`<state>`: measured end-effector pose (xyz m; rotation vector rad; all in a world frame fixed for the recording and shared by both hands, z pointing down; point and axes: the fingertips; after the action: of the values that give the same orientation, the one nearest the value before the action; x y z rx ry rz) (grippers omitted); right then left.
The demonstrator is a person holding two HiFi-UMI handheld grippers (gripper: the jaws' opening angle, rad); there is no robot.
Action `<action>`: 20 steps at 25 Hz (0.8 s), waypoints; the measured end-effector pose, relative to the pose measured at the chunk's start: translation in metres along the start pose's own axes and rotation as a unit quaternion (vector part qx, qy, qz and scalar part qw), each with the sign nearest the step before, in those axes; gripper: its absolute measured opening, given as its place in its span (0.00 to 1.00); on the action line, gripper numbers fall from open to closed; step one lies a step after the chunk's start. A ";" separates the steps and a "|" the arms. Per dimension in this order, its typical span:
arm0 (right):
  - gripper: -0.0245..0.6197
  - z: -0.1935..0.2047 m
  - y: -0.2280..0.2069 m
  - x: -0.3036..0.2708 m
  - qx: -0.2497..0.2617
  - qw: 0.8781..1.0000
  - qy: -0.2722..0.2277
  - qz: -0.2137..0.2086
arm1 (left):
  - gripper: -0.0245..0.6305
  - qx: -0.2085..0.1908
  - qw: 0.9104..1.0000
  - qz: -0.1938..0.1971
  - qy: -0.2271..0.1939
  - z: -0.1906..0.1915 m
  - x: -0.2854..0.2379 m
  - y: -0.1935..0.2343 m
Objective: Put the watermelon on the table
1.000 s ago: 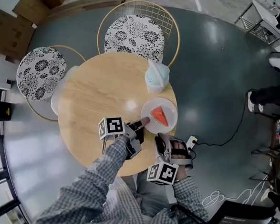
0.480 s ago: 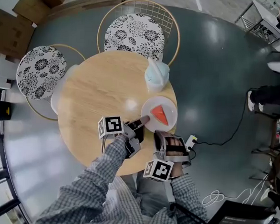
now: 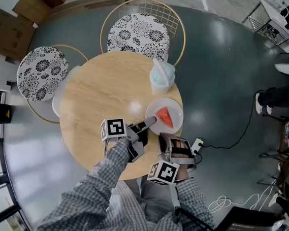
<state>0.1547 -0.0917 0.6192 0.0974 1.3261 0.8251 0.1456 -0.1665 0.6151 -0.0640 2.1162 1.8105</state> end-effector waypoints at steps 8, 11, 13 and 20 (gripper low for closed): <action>0.11 0.002 0.002 -0.002 -0.009 1.000 0.009 -0.012 | 0.27 0.008 1.000 -0.004 -0.006 0.003 0.029 0.004; 0.11 0.003 0.002 -0.006 -0.013 1.000 0.011 -0.018 | 0.27 0.022 0.999 -0.005 -0.023 0.001 0.046 0.010; 0.11 0.004 0.001 -0.011 -0.018 0.999 0.014 -0.024 | 0.27 0.027 0.999 -0.004 -0.030 0.001 0.054 0.012; 0.11 0.003 0.005 -0.010 -0.112 0.993 0.004 -0.038 | 0.25 0.026 0.996 0.044 -0.070 0.003 0.089 0.006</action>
<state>0.1547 -0.0933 0.6309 -0.1322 1.2283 0.9035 0.0618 -0.1450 0.5943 0.1680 2.0952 1.7524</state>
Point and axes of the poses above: the fingertips, and each gripper's own axes: x backward along the fingers, y to its left, z out of its underside, and after that the axes turned 4 degrees about y, right-handed
